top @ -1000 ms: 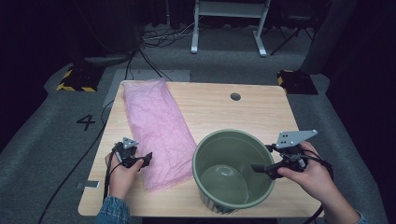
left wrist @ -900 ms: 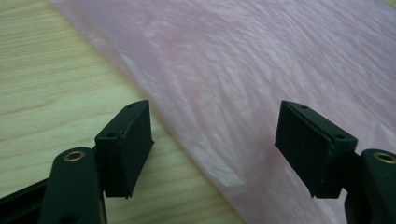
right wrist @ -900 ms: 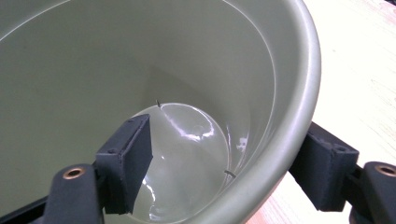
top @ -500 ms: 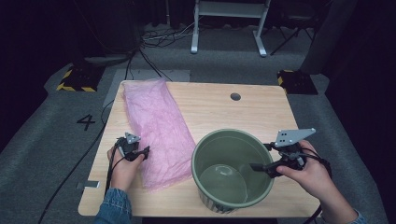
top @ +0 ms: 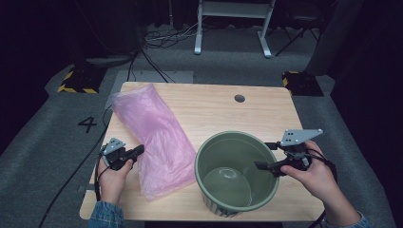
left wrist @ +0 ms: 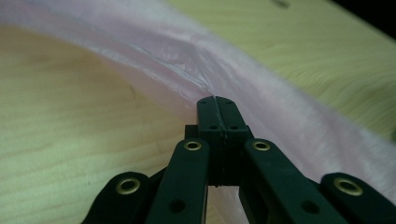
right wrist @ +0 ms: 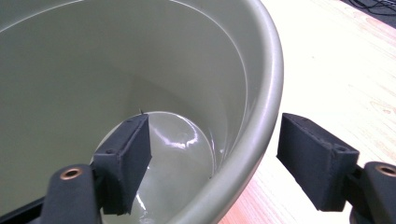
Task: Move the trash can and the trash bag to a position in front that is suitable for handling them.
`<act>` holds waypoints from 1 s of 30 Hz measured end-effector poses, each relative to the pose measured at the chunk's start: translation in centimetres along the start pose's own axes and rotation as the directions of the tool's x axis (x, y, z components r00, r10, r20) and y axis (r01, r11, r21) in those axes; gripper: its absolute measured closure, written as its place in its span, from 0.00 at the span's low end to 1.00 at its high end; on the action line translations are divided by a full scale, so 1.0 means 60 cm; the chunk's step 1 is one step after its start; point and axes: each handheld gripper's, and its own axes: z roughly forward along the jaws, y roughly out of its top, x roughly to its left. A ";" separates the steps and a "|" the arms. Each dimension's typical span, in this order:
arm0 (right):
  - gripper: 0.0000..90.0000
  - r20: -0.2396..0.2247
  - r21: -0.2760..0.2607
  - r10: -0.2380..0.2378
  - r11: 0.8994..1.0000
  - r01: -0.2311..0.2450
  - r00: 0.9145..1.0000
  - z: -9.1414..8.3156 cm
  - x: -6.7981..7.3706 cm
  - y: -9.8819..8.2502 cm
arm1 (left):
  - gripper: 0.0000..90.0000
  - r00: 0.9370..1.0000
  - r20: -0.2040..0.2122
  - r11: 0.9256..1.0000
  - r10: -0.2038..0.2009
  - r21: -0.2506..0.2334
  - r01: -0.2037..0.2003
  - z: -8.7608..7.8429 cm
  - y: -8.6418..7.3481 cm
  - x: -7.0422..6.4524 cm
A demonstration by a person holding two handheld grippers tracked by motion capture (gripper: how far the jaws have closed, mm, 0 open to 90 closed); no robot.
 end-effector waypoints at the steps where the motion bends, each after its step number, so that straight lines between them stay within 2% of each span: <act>1: 0.30 0.003 -0.003 0.003 1.000 -0.003 1.000 0.000 0.000 0.000 | 1.00 1.000 0.015 1.000 0.011 -0.024 -0.011 -0.008 0.002 -0.003; 2: 0.31 0.005 -0.005 0.006 1.000 -0.006 1.000 0.000 -0.001 0.000 | 1.00 0.999 0.028 0.999 0.024 -0.049 -0.023 -0.014 0.005 -0.006; 3: 0.31 0.005 -0.005 0.006 1.000 -0.006 1.000 0.000 -0.001 0.000 | 1.00 0.999 0.028 0.999 0.024 -0.049 -0.023 -0.014 0.005 -0.006; 4: 0.31 0.012 -0.010 0.009 1.000 -0.009 1.000 0.001 -0.002 0.001 | 1.00 0.998 0.044 0.995 0.054 -0.083 -0.050 -0.026 0.009 -0.014; 5: 0.31 0.012 -0.010 0.009 1.000 -0.009 1.000 0.001 -0.002 0.001 | 1.00 0.998 0.044 0.995 0.054 -0.083 -0.050 -0.026 0.009 -0.014; 8: 0.32 0.020 -0.018 0.014 1.000 -0.014 1.000 0.002 -0.004 0.001 | 1.00 0.995 0.038 0.988 0.094 -0.129 -0.089 -0.043 0.017 -0.023; 15: 0.34 0.023 -0.036 0.026 0.999 -0.026 0.999 0.004 -0.011 0.002 | 1.00 0.995 0.034 0.978 0.098 -0.186 -0.090 -0.062 0.025 -0.027; 20: 0.36 0.034 -0.055 0.043 0.998 -0.041 0.998 0.011 -0.023 0.007 | 1.00 0.994 0.029 0.968 0.109 -0.229 -0.100 -0.078 0.035 -0.037; 24: 0.36 0.051 -0.075 0.062 0.995 -0.058 0.997 0.016 -0.034 0.011 | 1.00 0.994 0.024 0.963 0.108 -0.251 -0.098 -0.085 0.039 -0.040; 25: 0.36 0.059 -0.091 0.075 0.993 -0.070 0.995 0.021 -0.042 0.014 | 1.00 0.994 0.018 0.961 0.112 -0.257 -0.104 -0.088 0.043 -0.043; 27: 0.36 0.063 -0.096 0.080 0.993 -0.074 0.995 0.023 -0.044 0.015 | 1.00 0.993 0.014 0.959 0.121 -0.259 -0.113 -0.090 0.047 -0.046; 30: 0.37 0.093 -0.114 0.080 0.991 -0.069 0.992 0.031 -0.053 0.024 | 1.00 0.991 0.004 0.951 0.137 -0.281 -0.130 -0.098 0.061 -0.054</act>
